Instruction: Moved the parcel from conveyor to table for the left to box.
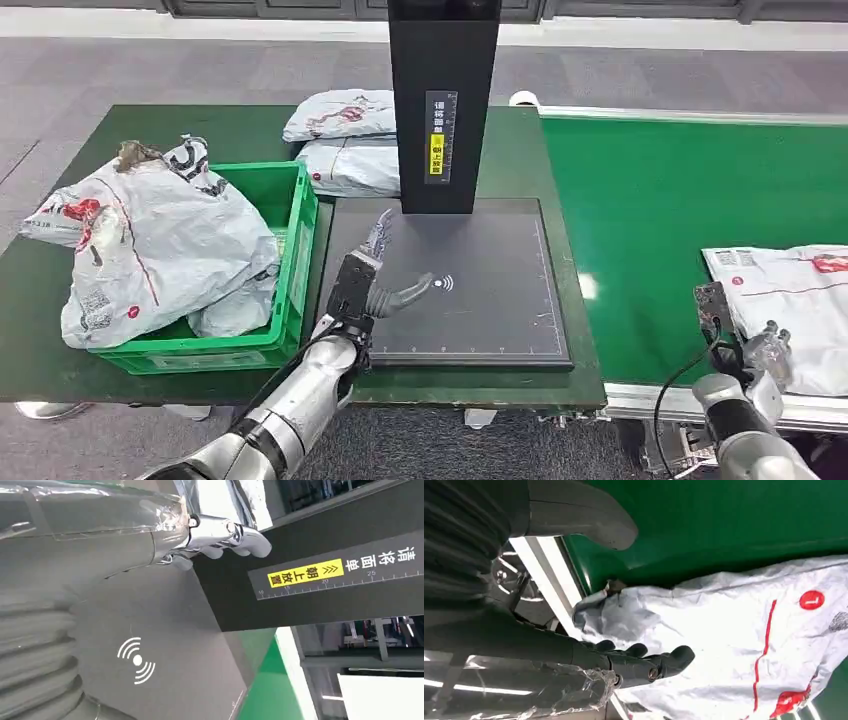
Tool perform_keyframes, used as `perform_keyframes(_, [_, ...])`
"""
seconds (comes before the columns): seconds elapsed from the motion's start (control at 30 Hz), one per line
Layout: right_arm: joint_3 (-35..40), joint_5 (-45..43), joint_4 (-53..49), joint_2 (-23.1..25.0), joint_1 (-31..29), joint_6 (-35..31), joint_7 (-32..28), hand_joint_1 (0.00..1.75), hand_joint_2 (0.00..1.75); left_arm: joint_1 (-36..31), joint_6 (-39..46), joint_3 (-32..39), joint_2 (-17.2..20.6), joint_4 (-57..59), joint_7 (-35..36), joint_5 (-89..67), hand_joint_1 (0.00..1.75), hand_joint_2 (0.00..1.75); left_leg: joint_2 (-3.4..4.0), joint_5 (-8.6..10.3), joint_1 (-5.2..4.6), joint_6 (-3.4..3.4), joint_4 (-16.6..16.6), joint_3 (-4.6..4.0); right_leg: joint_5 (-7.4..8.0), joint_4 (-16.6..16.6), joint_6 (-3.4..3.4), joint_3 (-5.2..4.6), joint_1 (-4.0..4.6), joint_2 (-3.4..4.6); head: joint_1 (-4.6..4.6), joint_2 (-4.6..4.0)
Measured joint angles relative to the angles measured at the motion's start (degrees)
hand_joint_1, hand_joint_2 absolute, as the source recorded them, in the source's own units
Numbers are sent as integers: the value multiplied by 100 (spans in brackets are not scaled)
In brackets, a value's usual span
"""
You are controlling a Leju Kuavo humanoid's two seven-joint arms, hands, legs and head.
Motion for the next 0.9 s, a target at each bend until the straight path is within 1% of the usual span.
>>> perform_keyframes(0.3, [0, 144, 20, -4, 4, -37, 79, 0, 175, -2, -77, 0, -33, 35, 0, 72, 0, 175, 1, 0, 0, 0, 0, 0, 0, 0, 0, -2, 0, 1, 0, 0])
perform_keyframes(0.67, [0, 430, 33, -20, 6, 311, 369, 0, 175, -6, -225, 37, -33, 46, 26, 214, 0, 175, 1, 0, 0, 0, 0, 0, 0, 0, 0, -2, 0, 1, 0, 0])
perform_keyframes(0.9, [0, 518, 42, -20, 4, 350, 452, 0, 175, -6, -247, 42, -33, 46, 37, 254, 0, 175, 1, 0, 0, 0, 0, -1, 0, 0, 0, -2, 0, 1, 0, 0])
